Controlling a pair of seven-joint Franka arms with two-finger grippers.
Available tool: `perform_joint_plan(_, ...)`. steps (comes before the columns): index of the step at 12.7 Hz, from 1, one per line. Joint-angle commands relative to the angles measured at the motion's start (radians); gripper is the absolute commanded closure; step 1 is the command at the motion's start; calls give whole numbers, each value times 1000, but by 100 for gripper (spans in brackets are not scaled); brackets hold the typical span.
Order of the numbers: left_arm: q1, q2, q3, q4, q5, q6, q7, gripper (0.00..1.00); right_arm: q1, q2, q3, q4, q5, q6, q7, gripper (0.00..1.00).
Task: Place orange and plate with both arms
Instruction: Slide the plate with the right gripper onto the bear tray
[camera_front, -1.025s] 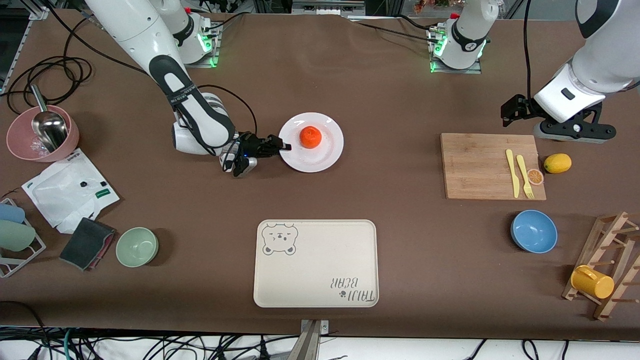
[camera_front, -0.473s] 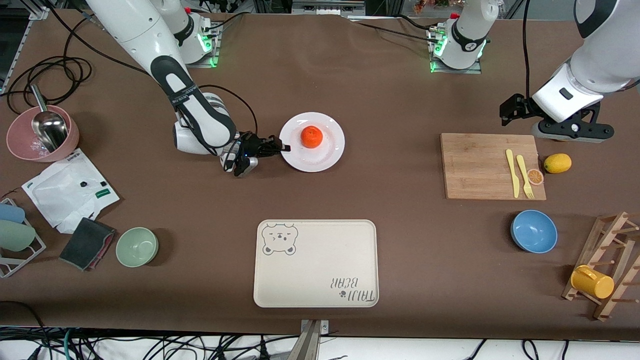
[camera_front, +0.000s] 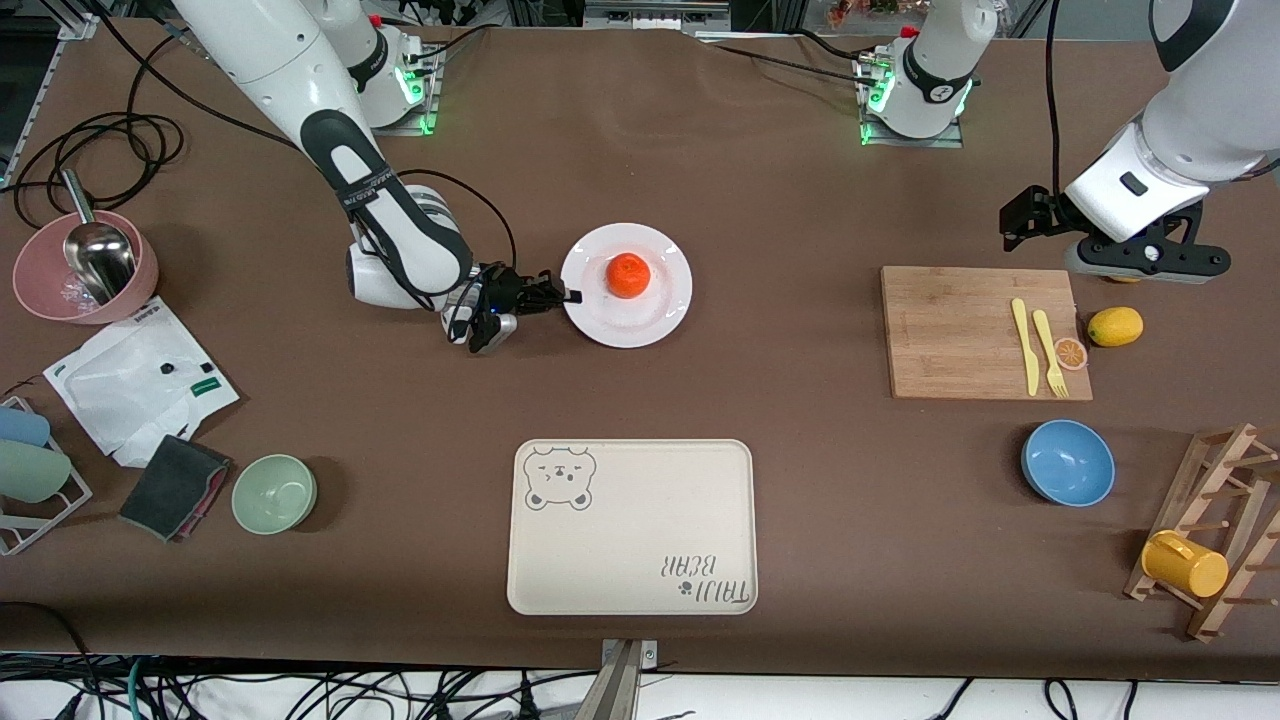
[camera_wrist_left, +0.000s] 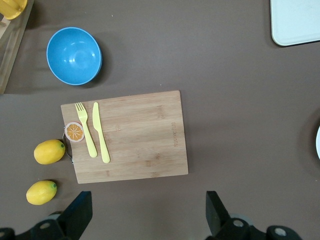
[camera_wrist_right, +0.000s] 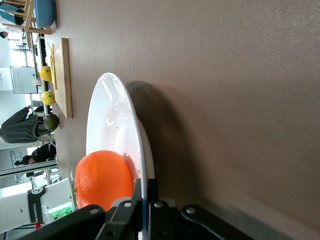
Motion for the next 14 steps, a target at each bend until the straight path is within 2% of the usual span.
perform_joint_plan(1, -5, 14, 0, 33, -18, -27, -6, 0, 0, -2, -1, 43, 24, 6, 84, 100)
perform_joint_plan(7, -3, 16, -6, 31, -18, -27, -6, 0, -37, 34, -13, 273, 12, -5, 277, 100)
perform_joint_plan(10, -3, 32, -6, 34, -15, -21, -25, 0, -40, 221, -28, 533, 8, -26, 306, 100)
perform_joint_plan(12, 6, 78, -4, 89, -13, -21, -26, 0, -20, 344, -33, 713, -5, -26, 365, 100)
perform_joint_plan(14, 3, 109, -4, 137, -12, -23, -29, 0, 19, 419, -76, 860, -83, -22, 466, 100)
